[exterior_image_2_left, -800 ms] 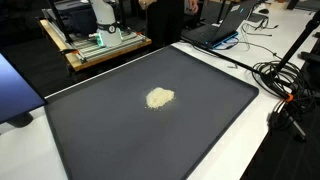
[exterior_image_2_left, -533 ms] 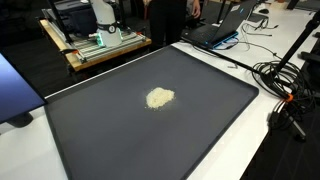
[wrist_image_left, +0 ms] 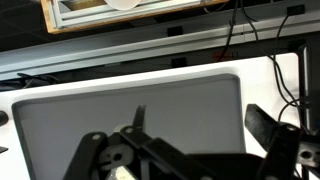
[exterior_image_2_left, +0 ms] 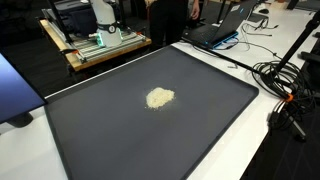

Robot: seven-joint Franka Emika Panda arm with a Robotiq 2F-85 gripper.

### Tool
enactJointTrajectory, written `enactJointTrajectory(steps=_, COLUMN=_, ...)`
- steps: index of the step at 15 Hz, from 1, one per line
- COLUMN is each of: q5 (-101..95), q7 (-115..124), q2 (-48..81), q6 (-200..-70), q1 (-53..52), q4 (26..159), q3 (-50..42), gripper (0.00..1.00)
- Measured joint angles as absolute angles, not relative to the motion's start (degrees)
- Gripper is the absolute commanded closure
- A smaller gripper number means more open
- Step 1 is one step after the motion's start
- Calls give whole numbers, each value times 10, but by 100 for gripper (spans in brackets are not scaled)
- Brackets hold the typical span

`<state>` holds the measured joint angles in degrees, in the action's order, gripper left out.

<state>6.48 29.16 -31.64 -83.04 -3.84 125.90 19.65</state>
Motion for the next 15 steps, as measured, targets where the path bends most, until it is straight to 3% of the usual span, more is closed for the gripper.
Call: enactJointTrajectory(steps=15, q5=66, q7=109, q2=-253, q6=-1052, q1=-156, q4=1195, q3=224, gripper=0)
